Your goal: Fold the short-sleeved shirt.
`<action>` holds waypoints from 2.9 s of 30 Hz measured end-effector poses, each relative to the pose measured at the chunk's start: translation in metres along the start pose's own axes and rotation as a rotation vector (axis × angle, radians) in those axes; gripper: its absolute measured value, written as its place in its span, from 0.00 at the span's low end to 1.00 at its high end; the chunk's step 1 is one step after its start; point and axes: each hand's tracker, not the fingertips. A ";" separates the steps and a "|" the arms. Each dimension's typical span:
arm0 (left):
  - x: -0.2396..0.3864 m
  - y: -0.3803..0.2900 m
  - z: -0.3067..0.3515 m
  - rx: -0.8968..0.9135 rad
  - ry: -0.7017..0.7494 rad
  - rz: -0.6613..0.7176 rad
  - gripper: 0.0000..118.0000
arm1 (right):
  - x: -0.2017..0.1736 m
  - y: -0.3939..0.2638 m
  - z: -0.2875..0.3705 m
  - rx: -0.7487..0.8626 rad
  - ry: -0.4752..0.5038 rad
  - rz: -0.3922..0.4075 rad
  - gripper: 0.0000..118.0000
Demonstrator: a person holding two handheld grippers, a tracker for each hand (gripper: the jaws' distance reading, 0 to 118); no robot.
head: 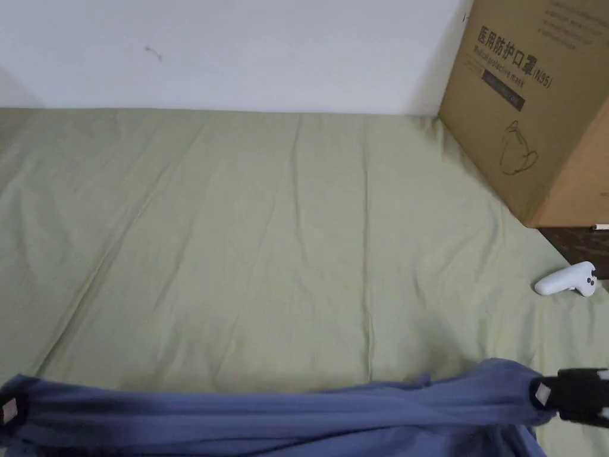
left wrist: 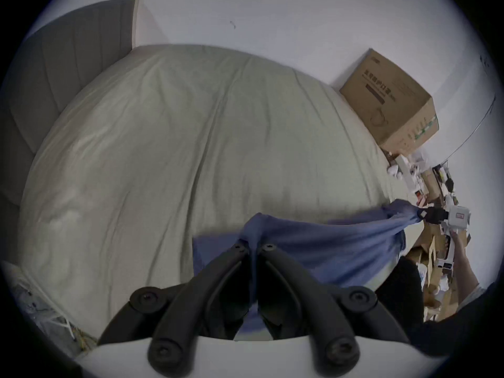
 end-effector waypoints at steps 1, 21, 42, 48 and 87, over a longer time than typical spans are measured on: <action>-0.003 -0.013 -0.003 -0.029 0.005 0.007 0.03 | 0.003 -0.011 -0.002 -0.019 -0.008 0.004 0.00; 0.011 -0.044 0.001 0.088 0.092 0.068 0.96 | -0.102 -0.031 -0.005 0.085 -0.183 0.238 0.99; 0.028 -0.017 -0.009 0.033 -0.007 0.000 0.01 | -0.172 -0.026 -0.043 0.112 -0.089 0.267 0.02; -0.085 -0.041 -0.001 0.080 -0.467 0.365 0.94 | -0.166 -0.028 -0.042 0.091 -0.094 0.282 0.02; 0.051 -0.005 -0.045 0.060 -0.013 -0.018 0.06 | -0.140 -0.015 -0.025 0.086 -0.076 0.283 0.02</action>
